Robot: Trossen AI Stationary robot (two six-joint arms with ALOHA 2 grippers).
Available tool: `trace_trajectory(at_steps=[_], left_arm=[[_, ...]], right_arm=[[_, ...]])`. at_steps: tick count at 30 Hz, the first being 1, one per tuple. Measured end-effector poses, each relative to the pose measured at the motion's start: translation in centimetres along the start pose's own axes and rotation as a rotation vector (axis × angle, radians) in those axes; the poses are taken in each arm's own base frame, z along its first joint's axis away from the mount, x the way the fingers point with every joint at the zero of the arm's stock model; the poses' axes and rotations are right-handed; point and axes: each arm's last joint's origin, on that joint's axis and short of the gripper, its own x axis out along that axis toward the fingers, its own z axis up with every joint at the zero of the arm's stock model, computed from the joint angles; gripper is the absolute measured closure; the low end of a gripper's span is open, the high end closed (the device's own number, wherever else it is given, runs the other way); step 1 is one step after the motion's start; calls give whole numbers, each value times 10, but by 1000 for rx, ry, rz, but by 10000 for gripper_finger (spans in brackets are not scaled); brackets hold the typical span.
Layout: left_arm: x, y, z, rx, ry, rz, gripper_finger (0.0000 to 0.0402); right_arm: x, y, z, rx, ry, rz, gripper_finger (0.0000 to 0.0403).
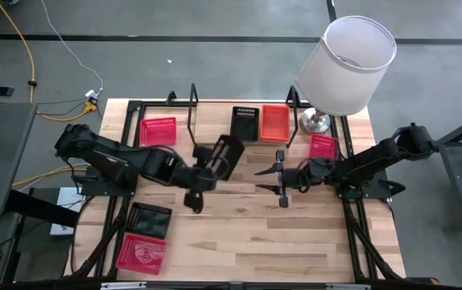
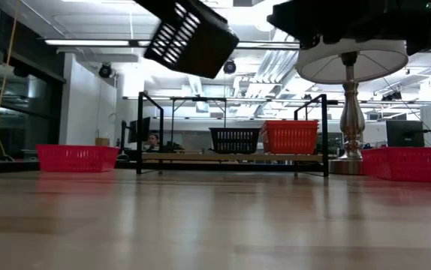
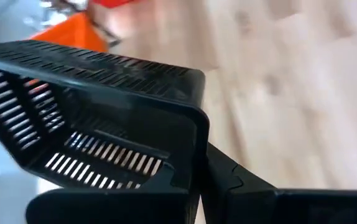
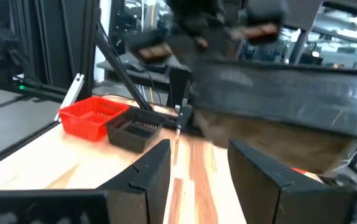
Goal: Stack baskets on shelf by color
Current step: Stack the top black basket on top of the black basket on the shelf
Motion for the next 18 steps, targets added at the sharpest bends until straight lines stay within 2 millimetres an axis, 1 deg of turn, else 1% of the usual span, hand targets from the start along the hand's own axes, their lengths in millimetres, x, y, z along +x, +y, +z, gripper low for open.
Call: trace_trajectory(at_steps=[5,10,16,18], left_arm=[[29,20,-2,-9,86,112,401],[55,46,-8,-47,144,176,401],[89,70,-2,-58,65,206,401],[100,76,-3,-53,70,215,401]], right_arm=[[-7,6,13,-35,-39,-17,254],[-15,12,19,-50,1,-63,254],[-20,18,22,-78,35,-102,254],[-22,19,24,-88,25,-114,254]])
